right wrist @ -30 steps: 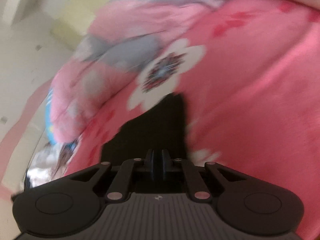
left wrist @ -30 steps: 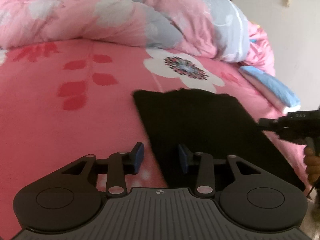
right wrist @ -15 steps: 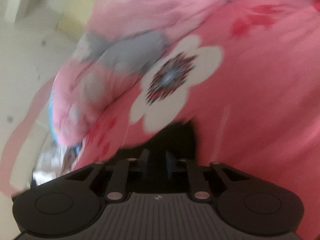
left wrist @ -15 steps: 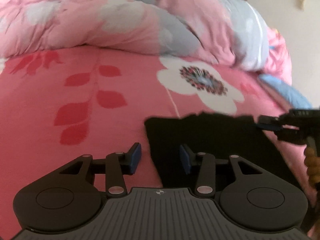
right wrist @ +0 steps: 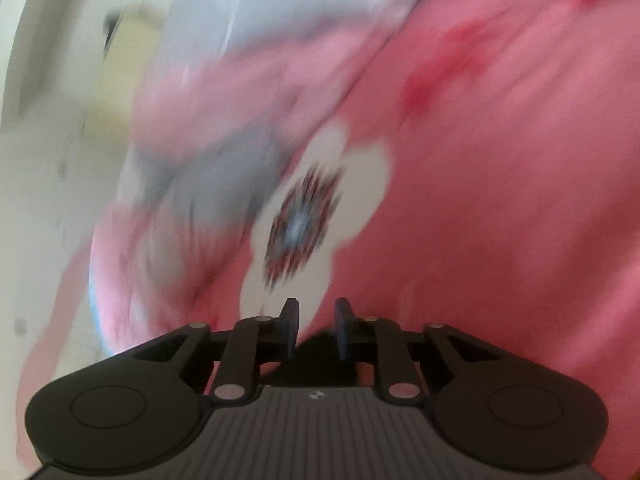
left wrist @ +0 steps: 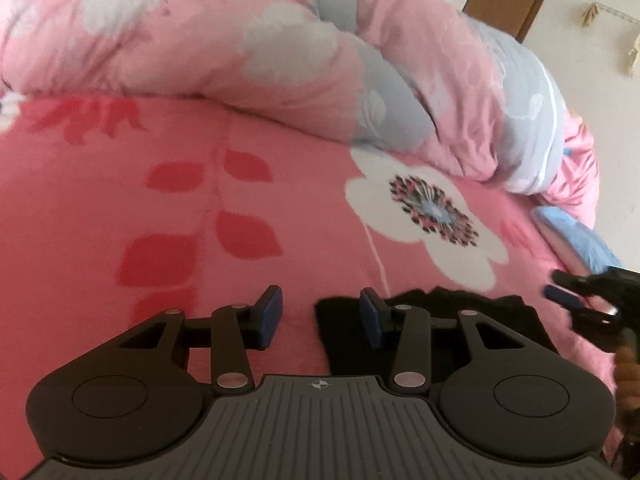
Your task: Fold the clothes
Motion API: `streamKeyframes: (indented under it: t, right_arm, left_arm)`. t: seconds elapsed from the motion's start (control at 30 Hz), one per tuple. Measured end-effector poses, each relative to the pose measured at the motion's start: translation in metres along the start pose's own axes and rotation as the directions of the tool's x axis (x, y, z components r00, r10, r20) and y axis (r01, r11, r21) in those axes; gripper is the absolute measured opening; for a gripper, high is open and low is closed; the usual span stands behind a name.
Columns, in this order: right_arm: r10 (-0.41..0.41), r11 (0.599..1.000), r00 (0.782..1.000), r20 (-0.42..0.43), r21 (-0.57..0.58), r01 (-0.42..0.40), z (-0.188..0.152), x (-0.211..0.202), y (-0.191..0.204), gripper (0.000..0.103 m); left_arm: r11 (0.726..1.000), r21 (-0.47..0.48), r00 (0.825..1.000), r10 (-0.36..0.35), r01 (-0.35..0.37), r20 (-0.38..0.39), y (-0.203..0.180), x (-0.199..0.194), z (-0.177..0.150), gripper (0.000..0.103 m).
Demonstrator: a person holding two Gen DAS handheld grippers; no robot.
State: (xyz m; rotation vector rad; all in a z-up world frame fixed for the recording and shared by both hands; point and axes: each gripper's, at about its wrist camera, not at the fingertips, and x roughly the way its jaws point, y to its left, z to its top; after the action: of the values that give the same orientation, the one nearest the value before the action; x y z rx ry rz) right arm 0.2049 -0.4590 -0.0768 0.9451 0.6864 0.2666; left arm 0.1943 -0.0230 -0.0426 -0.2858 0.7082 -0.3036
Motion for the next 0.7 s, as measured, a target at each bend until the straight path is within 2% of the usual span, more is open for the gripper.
streamKeyframes:
  t: [0.1,0.2,0.27,0.3,0.37,0.43,0.53,0.6,0.63,0.7]
  right_arm:
    - [0.055,0.998,0.998,-0.012,-0.005,-0.056,-0.008,-0.023,0.006,0.022]
    - [0.122,0.992,0.989,-0.083,-0.014,-0.124,-0.025,-0.042,0.016,0.022]
    - [0.177,0.984,0.977,-0.12,-0.006,-0.179,-0.036,-0.059,0.021,0.022]
    - [0.206,0.978,0.968,-0.144,0.011,-0.206,-0.043,-0.064,0.022,0.026]
    - [0.244,0.969,0.947,-0.208,0.082,-0.232,-0.061,-0.062,0.019,0.029]
    - [0.214,0.974,0.943,-0.254,0.134,-0.184,-0.079,-0.058,0.01,0.029]
    - [0.125,0.986,0.964,-0.235,0.133,-0.096,-0.097,-0.076,-0.004,0.025]
    - [0.046,0.992,0.989,-0.138,0.122,-0.029,-0.101,-0.108,-0.01,0.026]
    - [-0.036,0.995,0.997,-0.072,0.095,0.043,-0.102,-0.128,-0.01,0.027]
    - [-0.108,0.993,0.994,0.015,0.057,0.107,-0.107,-0.155,-0.002,0.027]
  left_arm:
    - [1.0,0.019,1.0,-0.011,0.011,0.004,-0.004,-0.021,0.0,0.042]
    - [0.998,0.053,0.999,-0.039,0.04,-0.018,-0.015,-0.044,-0.006,0.042]
    - [0.993,0.092,0.996,-0.072,0.077,-0.058,-0.027,-0.056,-0.016,0.042]
    - [0.989,0.105,0.992,-0.093,0.101,-0.083,-0.034,-0.061,-0.024,0.042]
    - [0.983,0.118,0.985,-0.128,0.142,-0.119,-0.045,-0.069,-0.043,0.042]
    - [0.979,0.126,0.979,-0.142,0.161,-0.146,-0.054,-0.074,-0.064,0.042]
    - [0.977,0.151,0.982,-0.125,0.147,-0.145,-0.059,-0.087,-0.085,0.042]
    - [0.977,0.165,0.985,-0.116,0.136,-0.124,-0.059,-0.101,-0.093,0.042]
    - [0.975,0.162,0.985,-0.131,0.149,-0.116,-0.059,-0.107,-0.095,0.042]
    - [0.972,0.171,0.983,-0.145,0.163,-0.114,-0.063,-0.115,-0.099,0.042]
